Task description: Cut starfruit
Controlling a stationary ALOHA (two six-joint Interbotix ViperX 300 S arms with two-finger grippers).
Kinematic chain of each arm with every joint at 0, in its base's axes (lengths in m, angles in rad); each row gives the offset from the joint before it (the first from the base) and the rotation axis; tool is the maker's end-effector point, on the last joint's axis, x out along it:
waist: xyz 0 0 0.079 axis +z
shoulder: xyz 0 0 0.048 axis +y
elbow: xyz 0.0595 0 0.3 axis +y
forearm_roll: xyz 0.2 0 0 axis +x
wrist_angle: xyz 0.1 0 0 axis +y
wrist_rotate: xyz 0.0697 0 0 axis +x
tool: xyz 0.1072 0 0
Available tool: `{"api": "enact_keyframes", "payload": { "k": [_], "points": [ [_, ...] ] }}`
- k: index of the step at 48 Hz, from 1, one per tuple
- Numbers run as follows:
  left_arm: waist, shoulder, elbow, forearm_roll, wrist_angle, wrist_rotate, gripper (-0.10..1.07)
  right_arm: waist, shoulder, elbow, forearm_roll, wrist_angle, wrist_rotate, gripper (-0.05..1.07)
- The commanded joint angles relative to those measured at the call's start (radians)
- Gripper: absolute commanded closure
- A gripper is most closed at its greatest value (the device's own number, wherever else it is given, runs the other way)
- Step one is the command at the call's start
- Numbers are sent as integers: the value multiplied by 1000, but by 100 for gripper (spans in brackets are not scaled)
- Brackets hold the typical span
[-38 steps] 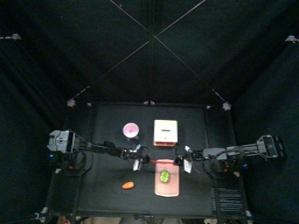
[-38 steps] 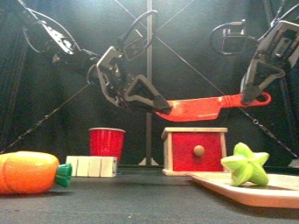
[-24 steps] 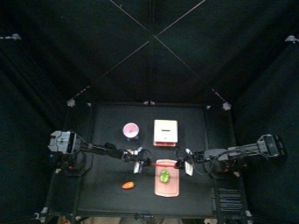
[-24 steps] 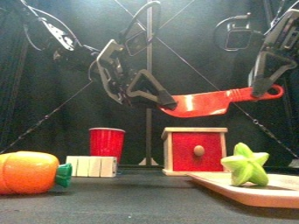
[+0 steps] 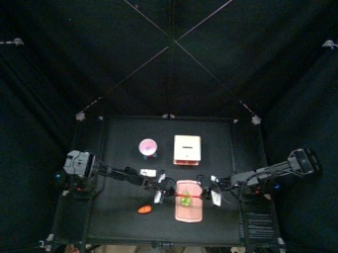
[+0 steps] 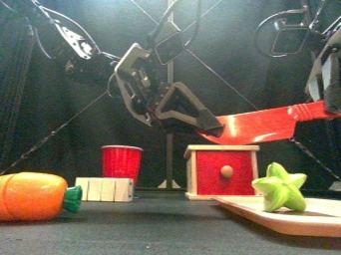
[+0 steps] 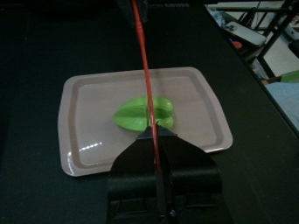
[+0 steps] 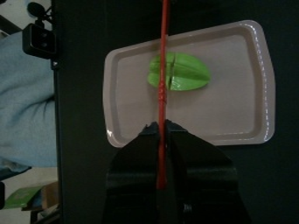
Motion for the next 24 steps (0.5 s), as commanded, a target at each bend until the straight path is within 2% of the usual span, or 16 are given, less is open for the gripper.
{"api": "enact_keyframes", "payload": {
  "k": [1,24],
  "points": [
    [5,-3,-26,-3,-2,5,76,12,6,-9,3,-28,-5,67],
    [0,46,-51,-6,3,3,76,18,52,-2,12,-34,-5,67]
  ]
}}
